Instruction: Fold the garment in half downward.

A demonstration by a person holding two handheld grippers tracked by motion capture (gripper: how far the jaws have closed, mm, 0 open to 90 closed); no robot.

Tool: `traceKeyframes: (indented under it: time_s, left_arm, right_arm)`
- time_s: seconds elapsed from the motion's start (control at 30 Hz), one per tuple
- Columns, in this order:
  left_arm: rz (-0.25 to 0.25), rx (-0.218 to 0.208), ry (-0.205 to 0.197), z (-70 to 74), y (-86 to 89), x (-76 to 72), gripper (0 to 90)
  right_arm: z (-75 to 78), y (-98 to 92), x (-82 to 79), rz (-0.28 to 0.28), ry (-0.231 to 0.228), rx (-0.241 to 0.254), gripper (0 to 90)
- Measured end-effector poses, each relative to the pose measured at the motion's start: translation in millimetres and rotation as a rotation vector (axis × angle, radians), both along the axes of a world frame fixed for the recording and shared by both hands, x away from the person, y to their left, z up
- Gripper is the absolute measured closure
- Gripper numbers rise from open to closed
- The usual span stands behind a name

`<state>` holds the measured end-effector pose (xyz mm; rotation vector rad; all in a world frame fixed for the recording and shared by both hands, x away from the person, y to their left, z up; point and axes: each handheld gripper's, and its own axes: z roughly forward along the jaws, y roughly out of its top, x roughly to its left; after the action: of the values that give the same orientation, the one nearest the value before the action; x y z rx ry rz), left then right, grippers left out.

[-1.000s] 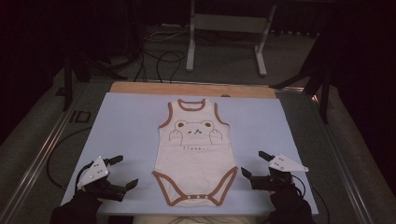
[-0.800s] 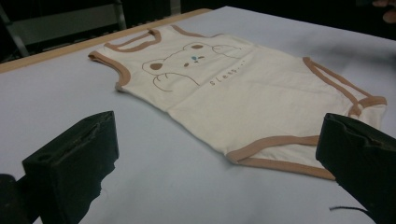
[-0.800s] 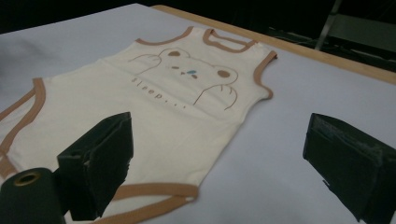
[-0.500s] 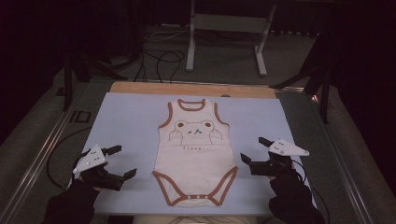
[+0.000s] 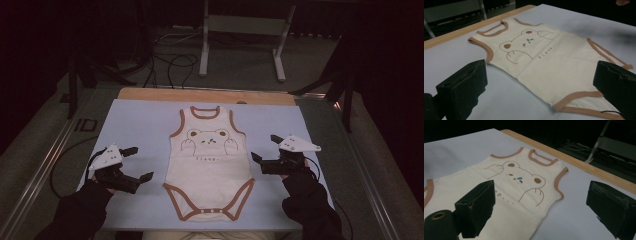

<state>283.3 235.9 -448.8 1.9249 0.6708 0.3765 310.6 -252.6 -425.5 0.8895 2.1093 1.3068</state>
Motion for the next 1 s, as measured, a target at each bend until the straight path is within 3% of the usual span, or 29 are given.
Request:
traceKeyframes:
  time_s: [0.3,0.57,1.0]
  left_arm:
    - [0.0,-0.001,0.031,-2.0,-12.3,17.9,0.7]
    - [-0.004,0.02,0.066,-6.4,-18.9,32.3,0.7]
    - [0.008,0.046,0.089,-18.0,-30.1,52.5,0.7]
  right_arm:
    - [-5.4,9.4,17.3,0.017,0.04,-0.01,8.6]
    - [-17.7,15.9,33.0,0.038,0.084,-0.011,8.6]
    - [-39.4,21.5,51.5,0.037,0.136,-0.03,8.7]
